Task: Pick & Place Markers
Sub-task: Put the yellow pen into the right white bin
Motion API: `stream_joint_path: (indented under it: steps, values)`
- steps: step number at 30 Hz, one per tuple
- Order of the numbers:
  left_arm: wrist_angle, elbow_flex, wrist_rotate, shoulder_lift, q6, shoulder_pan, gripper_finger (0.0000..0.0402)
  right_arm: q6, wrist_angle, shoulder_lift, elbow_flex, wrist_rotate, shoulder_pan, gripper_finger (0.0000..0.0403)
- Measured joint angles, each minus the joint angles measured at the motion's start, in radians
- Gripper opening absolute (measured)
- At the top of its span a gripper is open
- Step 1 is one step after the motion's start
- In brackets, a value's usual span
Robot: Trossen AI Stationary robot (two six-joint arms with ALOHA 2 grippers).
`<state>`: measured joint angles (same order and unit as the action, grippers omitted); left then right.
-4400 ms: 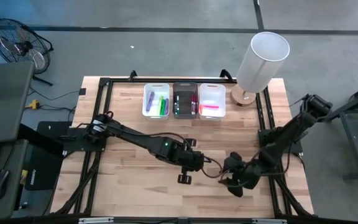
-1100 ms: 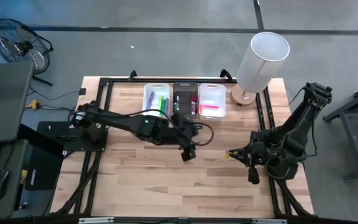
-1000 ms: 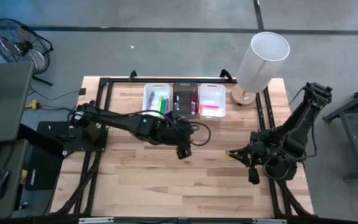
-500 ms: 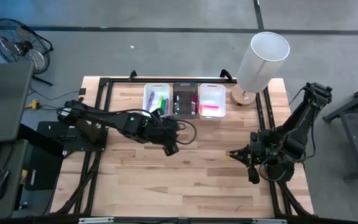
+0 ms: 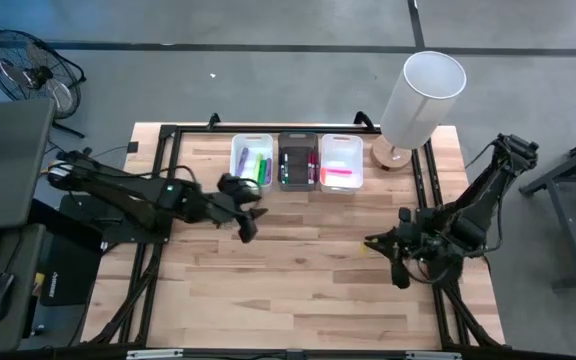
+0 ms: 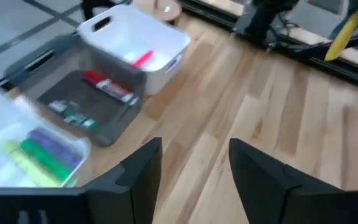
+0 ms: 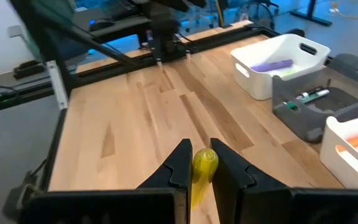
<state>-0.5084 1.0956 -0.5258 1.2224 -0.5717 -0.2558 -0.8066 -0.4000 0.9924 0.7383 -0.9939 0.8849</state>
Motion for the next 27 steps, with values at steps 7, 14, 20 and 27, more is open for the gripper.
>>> stream_joint_path:
  steps: [7,14,20,27]
  values:
    - [0.124,-0.249,-0.034,-0.229,-0.001,0.000,0.0182,0.027,0.019,0.000,0.000,0.094,-0.161,0.0027]
    - [0.362,-0.517,-0.010,-0.466,0.023,0.000,0.0182,0.108,0.095,0.000,0.000,0.173,-0.331,0.0027]
    - [0.580,-0.700,0.000,-0.612,0.051,0.001,0.0182,0.158,0.142,0.000,0.000,0.193,-0.464,0.0027]
    - [0.775,-0.870,0.018,-0.723,0.046,0.001,0.0182,0.154,0.142,0.001,0.000,0.197,-0.603,0.0027]
